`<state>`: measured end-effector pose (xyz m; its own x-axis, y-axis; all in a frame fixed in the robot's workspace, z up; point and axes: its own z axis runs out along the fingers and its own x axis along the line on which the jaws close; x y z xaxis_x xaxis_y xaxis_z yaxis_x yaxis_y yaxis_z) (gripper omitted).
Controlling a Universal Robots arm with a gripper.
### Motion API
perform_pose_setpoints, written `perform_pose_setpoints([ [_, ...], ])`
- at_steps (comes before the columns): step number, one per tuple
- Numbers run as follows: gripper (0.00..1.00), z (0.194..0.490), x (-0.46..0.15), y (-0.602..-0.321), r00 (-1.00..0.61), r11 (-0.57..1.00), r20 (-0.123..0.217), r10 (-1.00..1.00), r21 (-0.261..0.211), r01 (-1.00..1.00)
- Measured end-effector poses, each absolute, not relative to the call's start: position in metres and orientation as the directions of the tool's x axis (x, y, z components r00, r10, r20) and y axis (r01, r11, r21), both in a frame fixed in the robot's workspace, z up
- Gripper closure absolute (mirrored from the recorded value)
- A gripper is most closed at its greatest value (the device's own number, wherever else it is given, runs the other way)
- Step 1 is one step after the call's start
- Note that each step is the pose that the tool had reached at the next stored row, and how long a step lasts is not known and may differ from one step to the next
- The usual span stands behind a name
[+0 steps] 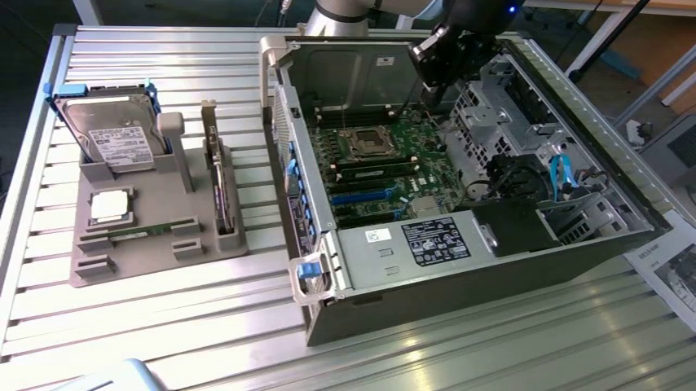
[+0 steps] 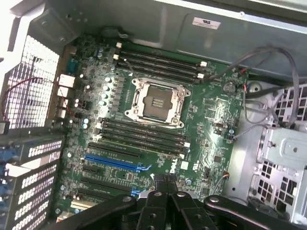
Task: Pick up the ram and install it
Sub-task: 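Press down the ram until it locks into place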
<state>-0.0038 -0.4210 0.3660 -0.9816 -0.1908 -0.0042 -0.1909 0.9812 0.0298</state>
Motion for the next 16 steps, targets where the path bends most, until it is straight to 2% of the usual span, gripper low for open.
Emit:
perform_pose_setpoints([
  [10, 0.9, 0.366, -0.0038, -0.421, -1.0, 0.999, -0.004, -0.017, 0.03, -0.018],
  [16, 0.9, 0.366, -0.0039, -0.421, -1.0, 0.999, -0.006, -0.016, 0.03, -0.016],
])
